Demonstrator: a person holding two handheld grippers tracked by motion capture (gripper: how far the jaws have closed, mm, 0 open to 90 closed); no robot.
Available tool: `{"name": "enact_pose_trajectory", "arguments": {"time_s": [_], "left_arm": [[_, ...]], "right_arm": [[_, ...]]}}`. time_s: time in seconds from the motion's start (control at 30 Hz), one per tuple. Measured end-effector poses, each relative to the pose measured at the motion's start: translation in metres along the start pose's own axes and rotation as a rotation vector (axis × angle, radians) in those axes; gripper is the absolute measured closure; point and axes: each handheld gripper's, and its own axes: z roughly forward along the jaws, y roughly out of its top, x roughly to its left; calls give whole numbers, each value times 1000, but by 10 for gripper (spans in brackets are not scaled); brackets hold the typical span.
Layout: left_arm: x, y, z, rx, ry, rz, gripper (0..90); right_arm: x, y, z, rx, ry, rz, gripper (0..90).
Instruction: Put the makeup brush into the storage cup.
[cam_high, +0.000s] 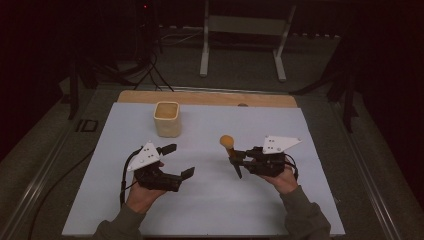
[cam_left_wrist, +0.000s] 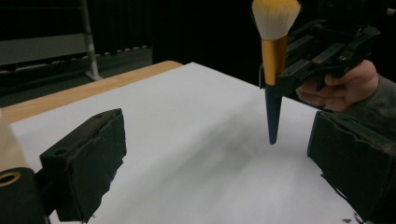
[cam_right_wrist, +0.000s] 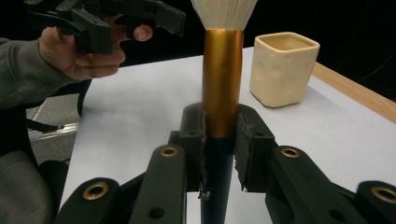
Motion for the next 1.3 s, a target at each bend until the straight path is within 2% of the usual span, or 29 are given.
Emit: {"name": "enact_pose_trajectory", "arguments": {"time_s": [0.2,0.77,1.03,1.07,1.2,1.27,1.3], "left_arm": [[-6,5,10,-5,-21,12,68],[-22,14,29,-31,-123,35,143],[-29,16,37,-34,-162,42,187],[-31,16,39,-36,-183,47,187],[-34,16,40,-44,-228,57,374],[-35,16,41,-46,-241,57,400],[-35,16,41,-47,-247,57,444]], "right_arm": [[6,4,4,-18,30,-5,744],[20,9,20,-33,125,-14,744],[22,9,25,-34,148,-15,743],[23,9,26,-33,152,-14,743],[24,9,28,-31,161,-20,743],[25,9,28,-30,163,-21,743],[25,9,29,-30,166,-24,743]]}}
